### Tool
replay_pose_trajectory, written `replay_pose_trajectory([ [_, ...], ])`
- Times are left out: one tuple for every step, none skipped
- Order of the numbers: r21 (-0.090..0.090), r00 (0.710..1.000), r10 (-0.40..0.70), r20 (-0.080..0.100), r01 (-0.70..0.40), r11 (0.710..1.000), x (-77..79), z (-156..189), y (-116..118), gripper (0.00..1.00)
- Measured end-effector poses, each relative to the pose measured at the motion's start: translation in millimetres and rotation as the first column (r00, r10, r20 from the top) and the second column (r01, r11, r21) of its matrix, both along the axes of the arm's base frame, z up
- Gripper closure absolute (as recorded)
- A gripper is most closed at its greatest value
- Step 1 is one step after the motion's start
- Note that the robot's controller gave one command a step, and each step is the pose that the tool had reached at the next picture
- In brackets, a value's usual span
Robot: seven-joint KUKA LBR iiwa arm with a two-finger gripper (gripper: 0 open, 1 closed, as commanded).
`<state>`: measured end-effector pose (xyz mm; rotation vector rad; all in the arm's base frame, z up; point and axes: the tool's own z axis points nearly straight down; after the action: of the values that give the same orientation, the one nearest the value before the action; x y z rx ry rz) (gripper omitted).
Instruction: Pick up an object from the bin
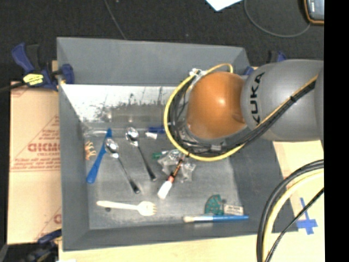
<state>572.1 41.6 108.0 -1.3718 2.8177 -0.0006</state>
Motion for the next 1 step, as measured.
replay_pose_trajectory([
  [0.000, 1.000, -0.003, 0.001, 0.003, 1.000, 0.5, 42.2, -0.4, 1.00],
])
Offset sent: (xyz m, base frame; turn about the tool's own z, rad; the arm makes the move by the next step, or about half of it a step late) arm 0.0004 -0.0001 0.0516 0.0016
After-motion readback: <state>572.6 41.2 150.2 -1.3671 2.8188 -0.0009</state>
